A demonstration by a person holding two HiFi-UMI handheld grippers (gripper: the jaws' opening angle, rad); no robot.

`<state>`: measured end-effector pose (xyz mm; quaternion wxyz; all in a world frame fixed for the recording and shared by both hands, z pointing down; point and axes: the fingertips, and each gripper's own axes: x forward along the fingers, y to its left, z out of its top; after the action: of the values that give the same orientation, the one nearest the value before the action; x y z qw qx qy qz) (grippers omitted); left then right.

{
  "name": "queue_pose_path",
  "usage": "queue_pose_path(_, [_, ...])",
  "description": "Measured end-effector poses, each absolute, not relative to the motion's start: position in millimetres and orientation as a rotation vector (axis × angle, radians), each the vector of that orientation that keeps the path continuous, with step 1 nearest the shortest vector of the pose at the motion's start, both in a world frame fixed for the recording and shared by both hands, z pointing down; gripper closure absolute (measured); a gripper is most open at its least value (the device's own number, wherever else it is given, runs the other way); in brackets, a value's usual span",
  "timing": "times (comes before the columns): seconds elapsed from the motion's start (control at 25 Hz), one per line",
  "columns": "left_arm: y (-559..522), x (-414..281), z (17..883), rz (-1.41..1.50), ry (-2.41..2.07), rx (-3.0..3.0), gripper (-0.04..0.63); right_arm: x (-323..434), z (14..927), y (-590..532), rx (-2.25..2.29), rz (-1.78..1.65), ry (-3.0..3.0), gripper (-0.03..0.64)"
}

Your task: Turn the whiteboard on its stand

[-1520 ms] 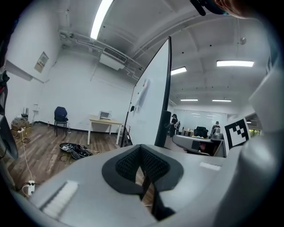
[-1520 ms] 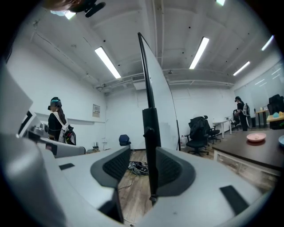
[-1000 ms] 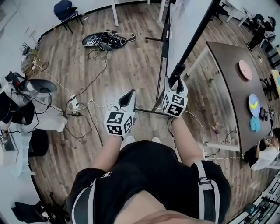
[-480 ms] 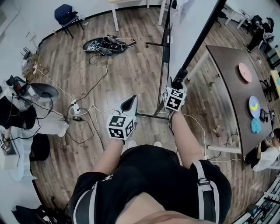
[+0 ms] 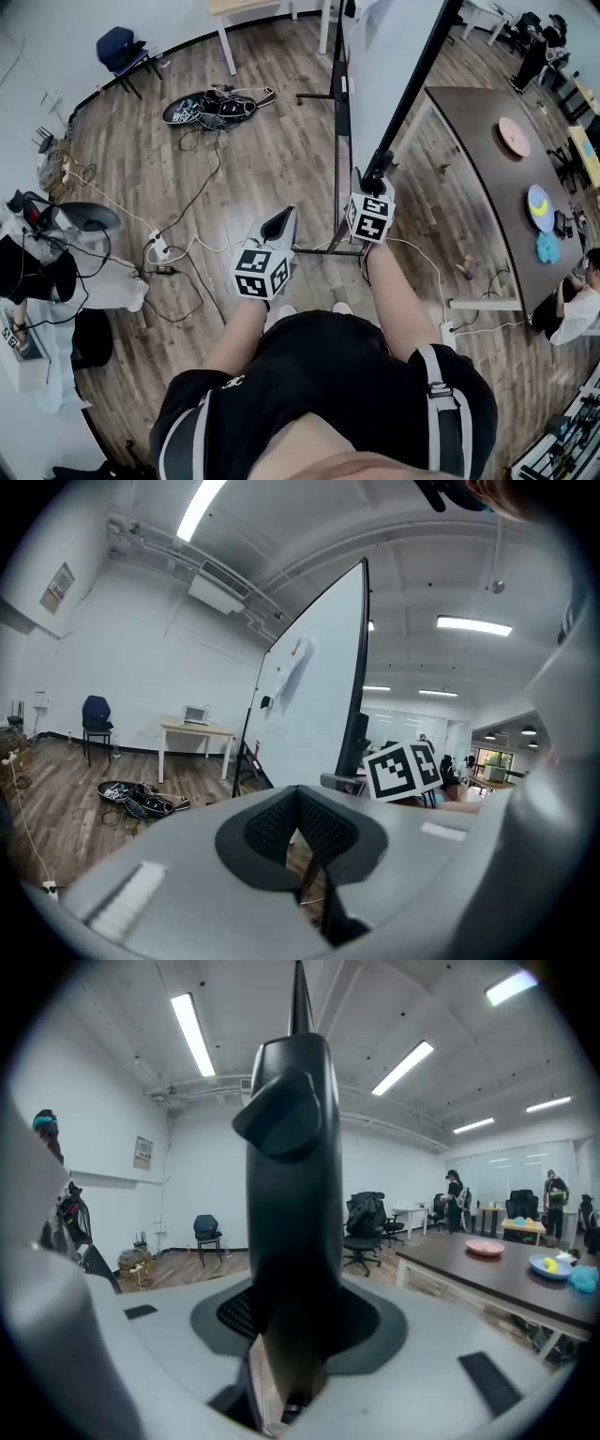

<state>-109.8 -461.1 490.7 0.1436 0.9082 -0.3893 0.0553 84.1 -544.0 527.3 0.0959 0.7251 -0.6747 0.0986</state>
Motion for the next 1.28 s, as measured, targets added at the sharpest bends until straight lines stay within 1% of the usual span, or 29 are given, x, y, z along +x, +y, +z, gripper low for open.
queue_pose_path(0.6, [-425,-82,518,0.240,-0.813,2.712,0.586,109,523,-440,2.237,0.207,-1.979,0.443])
queue_pose_path(0.88, [-394,-49,528,0.298,-0.640,2.759,0.586,131,521,-387,2.274,0.188,-1.956,0.443])
queue_pose_path(1.28, [-368,-10,516,0.292,-0.560,2.797,0.586,154,525,-335,2.279,0.222,-1.924,0.443])
